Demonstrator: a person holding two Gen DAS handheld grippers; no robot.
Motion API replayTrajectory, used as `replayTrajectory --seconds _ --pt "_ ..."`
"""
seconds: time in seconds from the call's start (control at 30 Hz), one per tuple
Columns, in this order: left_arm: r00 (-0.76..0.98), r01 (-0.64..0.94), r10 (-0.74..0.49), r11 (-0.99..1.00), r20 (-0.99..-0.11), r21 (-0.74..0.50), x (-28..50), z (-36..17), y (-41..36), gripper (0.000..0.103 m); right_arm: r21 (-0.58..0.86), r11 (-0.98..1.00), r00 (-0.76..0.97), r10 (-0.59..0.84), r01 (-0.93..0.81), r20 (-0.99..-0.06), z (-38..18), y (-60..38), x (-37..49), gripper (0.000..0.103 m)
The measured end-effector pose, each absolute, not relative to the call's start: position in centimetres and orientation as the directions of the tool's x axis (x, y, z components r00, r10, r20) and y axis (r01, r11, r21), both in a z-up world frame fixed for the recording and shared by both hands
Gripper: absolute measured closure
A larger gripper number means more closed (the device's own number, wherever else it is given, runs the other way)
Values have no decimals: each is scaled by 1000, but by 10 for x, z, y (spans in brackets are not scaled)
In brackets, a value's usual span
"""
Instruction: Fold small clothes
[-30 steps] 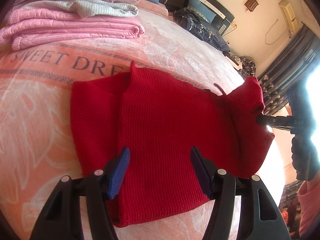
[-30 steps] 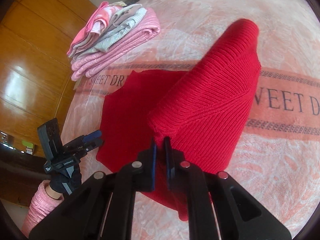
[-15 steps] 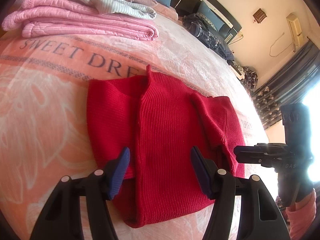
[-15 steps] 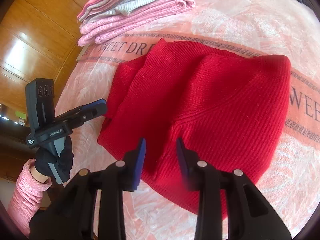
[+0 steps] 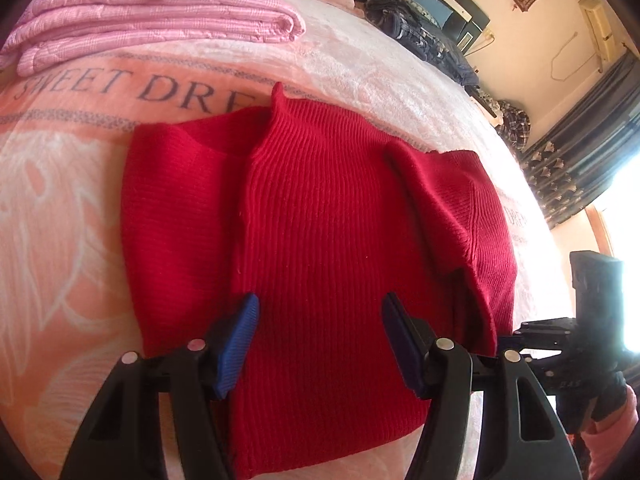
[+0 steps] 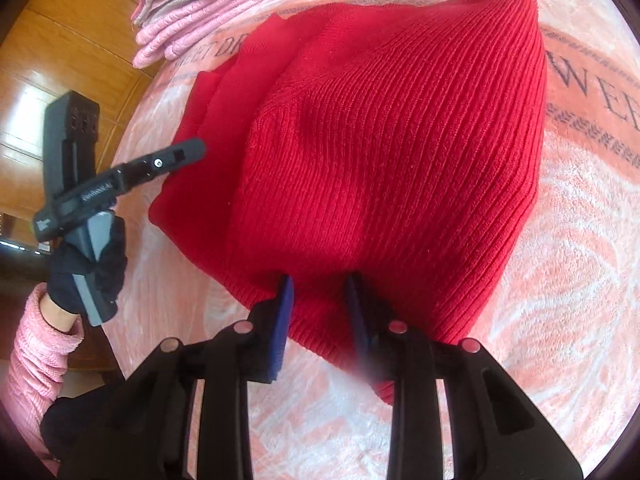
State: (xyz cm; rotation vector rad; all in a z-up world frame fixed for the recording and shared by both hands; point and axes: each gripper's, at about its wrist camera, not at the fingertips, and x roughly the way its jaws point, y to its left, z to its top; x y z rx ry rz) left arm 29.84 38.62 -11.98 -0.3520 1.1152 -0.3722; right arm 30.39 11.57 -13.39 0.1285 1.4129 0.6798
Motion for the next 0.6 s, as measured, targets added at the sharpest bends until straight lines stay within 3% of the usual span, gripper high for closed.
replayTrajectory --seconds 0.27,0.4,0.5,0.6 --pt "438 91 -490 858 -753 -505 303 -91 399 39 451 760 39 528 -469 -849 -100 136 285 65" --pt "446 85 -491 855 -748 -511 303 -85 402 38 362 758 50 459 -543 -887 -105 167 278 55" --pt "442 79 -490 856 -751 -512 303 -87 403 38 229 791 106 347 -567 -932 -113 185 278 54" --pt "433 66 -494 851 -754 -520 303 -91 405 38 186 796 125 311 -576 -942 -121 189 280 56"
